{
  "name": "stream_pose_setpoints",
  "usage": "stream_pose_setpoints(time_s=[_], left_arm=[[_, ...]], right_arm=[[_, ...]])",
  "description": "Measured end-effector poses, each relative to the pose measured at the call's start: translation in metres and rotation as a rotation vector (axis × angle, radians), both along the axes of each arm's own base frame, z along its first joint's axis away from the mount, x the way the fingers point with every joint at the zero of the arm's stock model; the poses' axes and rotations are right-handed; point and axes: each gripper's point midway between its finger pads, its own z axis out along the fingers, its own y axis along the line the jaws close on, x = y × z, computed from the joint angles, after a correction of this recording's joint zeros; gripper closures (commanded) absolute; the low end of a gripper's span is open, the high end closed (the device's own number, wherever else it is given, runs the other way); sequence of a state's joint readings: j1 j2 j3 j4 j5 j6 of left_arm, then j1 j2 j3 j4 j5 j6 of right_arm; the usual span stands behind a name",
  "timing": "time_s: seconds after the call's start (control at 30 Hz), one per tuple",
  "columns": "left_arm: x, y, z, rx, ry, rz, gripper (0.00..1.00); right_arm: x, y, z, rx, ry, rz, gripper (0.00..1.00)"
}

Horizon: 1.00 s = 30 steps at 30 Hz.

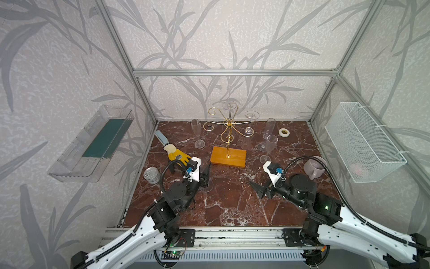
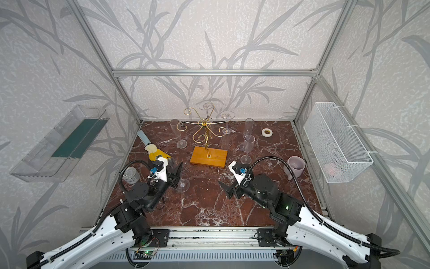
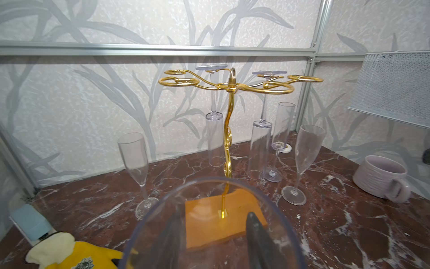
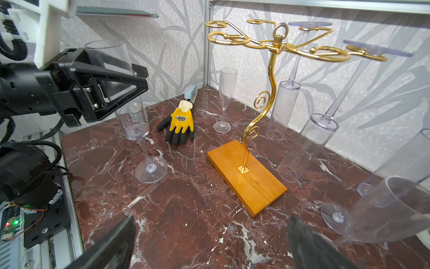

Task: Take the wine glass off the wine glass rack
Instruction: Place the wine glass at the top-left of the table.

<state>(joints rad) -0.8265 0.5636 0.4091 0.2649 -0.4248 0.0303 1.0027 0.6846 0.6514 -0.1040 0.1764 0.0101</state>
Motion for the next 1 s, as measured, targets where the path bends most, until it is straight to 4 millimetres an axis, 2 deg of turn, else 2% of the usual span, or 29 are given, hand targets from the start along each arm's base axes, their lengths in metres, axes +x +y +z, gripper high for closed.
stream_pose_setpoints(time_s=[0.1, 0.23, 0.57, 0.67, 0.87, 1.0], left_arm=[[0.014, 0.013, -0.001, 0.011, -0.018, 0.072, 0.61], [0.04, 0.031, -0.011, 0.024, -0.006, 0.162, 0.61], [0.103, 0.053, -0.048, 0.025, 0.065, 0.231, 0.63], [0.119, 0.053, -0.047, 0.005, 0.06, 0.225, 0.63], [0.145, 0.048, -0.033, -0.026, 0.003, 0.21, 0.63], [0.159, 0.045, -0.032, -0.034, -0.021, 0.205, 0.64]], right_arm=[[0.0, -0.001, -0.001, -0.004, 0.001, -0.004, 0.01], [0.001, -0.001, -0.002, -0.008, 0.004, -0.008, 0.01], [0.003, -0.006, -0.007, -0.029, 0.013, -0.032, 0.01], [0.003, -0.009, -0.006, -0.029, 0.01, -0.044, 0.01], [0.006, -0.014, -0.004, -0.028, -0.003, -0.072, 0.01], [0.007, -0.016, -0.004, -0.032, -0.005, -0.083, 0.01]])
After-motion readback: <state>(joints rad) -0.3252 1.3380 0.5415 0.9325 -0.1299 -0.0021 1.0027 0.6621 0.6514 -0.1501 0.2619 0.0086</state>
